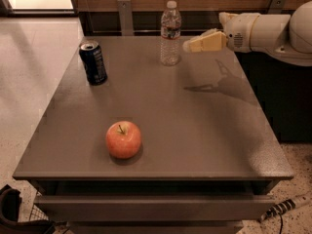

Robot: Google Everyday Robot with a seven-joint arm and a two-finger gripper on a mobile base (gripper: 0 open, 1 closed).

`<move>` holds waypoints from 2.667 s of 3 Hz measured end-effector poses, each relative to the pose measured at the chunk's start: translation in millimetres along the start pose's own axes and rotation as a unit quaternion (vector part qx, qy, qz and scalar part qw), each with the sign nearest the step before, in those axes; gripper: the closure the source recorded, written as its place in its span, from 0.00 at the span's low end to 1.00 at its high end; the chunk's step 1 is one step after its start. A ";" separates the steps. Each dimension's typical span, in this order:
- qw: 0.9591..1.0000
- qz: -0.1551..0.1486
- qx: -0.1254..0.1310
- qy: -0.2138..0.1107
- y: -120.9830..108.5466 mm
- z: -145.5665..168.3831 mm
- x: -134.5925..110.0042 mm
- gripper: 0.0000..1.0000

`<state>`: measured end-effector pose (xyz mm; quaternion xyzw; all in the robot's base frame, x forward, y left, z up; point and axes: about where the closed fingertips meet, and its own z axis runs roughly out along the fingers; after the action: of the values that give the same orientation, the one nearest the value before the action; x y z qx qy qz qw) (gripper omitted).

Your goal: Knock water bottle over

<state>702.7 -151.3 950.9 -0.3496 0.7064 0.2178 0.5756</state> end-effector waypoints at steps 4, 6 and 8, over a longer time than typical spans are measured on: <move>0.993 0.035 -0.047 -0.099 -12.8 116.5 23.4 0.01; 0.992 0.033 -0.053 -0.107 -6.5 128.8 18.7 0.47; 0.992 0.033 -0.057 -0.108 -2.2 133.3 17.5 0.93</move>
Offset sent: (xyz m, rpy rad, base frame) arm 0.0842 0.0503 -0.0585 0.1532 -0.0218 0.0680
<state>790.9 -62.3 901.9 -0.3329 0.6379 0.3132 0.6198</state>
